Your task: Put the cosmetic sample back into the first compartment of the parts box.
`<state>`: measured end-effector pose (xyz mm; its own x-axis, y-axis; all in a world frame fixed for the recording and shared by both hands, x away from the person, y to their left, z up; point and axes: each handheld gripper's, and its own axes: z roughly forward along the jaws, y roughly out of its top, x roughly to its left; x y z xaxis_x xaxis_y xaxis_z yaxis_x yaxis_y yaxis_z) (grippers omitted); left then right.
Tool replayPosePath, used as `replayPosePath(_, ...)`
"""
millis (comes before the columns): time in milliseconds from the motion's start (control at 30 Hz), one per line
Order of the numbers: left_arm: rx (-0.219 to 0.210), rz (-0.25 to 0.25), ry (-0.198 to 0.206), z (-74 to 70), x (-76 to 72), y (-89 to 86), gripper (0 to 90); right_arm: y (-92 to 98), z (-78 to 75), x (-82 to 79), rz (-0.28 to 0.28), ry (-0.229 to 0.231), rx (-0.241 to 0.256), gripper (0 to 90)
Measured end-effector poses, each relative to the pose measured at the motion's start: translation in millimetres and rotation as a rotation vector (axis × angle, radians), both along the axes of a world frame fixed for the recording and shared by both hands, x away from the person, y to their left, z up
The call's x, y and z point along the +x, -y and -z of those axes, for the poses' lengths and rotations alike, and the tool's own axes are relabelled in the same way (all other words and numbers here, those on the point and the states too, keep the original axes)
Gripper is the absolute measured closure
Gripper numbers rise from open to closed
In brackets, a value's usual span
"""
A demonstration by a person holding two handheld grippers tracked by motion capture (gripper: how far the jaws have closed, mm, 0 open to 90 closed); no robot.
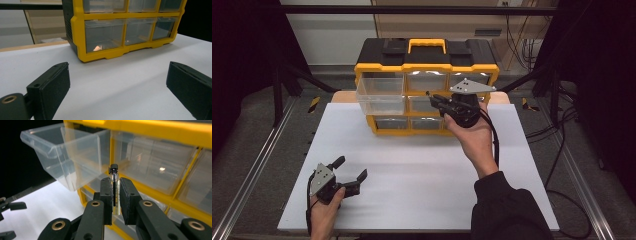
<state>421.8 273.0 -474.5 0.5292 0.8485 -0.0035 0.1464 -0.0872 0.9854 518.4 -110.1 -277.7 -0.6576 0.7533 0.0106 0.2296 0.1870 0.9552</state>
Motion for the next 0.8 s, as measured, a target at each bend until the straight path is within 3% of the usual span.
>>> replayPosePath(433, -0.004, -0.006, -0.004, 0.8, 0.4, -0.9, 4.9, -9.6, -29.2, 5.8, -0.007, 0.058, -0.001, 80.8)
replayPosePath(800, -0.002, -0.003, -0.005, 1.1, 0.9, -0.2, 4.9, -14.4, -46.9, 8.0, -0.019, 0.074, 0.014, 80.9)
